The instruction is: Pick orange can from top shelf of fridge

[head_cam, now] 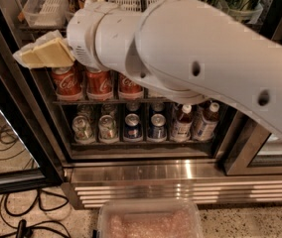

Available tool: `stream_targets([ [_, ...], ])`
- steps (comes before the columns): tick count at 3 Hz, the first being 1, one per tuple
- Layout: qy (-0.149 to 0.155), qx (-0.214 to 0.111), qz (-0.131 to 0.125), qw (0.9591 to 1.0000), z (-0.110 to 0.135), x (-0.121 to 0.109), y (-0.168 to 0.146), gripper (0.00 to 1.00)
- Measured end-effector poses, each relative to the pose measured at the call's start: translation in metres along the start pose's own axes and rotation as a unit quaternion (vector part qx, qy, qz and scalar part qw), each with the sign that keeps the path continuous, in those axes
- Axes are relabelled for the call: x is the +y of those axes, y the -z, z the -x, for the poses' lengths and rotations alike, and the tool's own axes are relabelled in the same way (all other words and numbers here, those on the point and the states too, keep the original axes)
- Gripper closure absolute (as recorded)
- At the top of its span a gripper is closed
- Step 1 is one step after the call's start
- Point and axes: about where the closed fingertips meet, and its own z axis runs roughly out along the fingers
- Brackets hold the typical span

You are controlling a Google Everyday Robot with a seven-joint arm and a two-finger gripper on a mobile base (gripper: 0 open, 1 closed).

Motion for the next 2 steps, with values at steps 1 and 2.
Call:
stream_targets([
  [1, -0.005, -0.005, -0.011, 0.9999, -0.012, -0.007, -0.018, 0.09],
  [2, -0.005, -0.006, -0.023, 0.9997, -0.022, -0.018, -0.028, 0.12],
])
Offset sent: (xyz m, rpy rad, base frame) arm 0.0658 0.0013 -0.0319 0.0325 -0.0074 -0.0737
